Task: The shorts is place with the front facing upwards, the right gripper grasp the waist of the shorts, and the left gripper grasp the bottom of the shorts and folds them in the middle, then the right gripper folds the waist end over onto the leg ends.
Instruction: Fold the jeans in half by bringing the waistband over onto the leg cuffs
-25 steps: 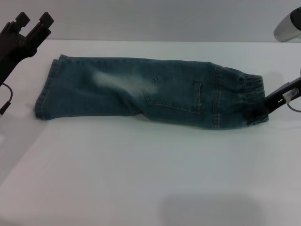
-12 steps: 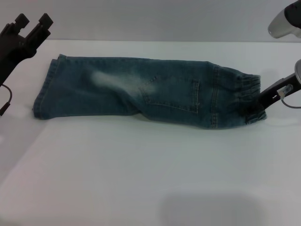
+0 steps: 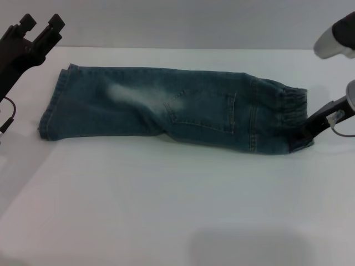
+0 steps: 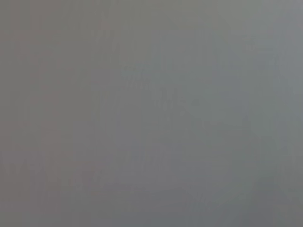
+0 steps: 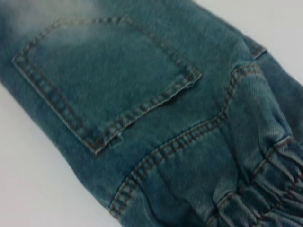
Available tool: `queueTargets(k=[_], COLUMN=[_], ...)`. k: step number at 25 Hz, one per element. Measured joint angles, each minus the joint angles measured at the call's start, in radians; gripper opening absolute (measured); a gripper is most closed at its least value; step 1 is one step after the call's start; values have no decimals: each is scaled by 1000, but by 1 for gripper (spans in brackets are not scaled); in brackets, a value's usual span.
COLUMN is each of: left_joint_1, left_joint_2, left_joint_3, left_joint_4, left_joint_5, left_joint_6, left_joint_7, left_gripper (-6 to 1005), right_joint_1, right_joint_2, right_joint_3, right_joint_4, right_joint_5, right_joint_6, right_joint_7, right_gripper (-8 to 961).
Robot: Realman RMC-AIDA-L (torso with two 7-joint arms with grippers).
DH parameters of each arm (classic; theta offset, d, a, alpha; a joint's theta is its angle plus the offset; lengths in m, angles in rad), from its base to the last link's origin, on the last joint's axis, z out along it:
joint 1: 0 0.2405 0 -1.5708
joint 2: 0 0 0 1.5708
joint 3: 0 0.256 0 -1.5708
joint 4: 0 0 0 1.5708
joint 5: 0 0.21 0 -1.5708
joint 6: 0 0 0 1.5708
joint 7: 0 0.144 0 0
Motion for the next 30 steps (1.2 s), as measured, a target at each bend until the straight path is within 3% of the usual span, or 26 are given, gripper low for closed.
queueTargets(k=[7,15,22,30], left_joint_1=[2,-3,-20,-67], left_joint_2=[-1,-2,-3,-11], left_joint_3=[5,7,38,167], left_joint_4=[0,0,-13,-44], left_joint_5=[0,3,6,6], left_joint_6=[-2,-6,-51,-122], left_joint_7=[24,45,124,185], left_gripper=[800,800,800,800], right_joint_1=[-10,-58,-196,-326], right_joint_2=[0,1,-39,-46], right_joint_3=[-14,-10,-4,76], right_joint_4=[11,-33,-160,-322], right_joint_5=[0,81,337,521], right_joint_6=[17,-1,-119,-276], right_joint_7=[-7,-19,-55,-78], right_gripper=[153,90,75,74])
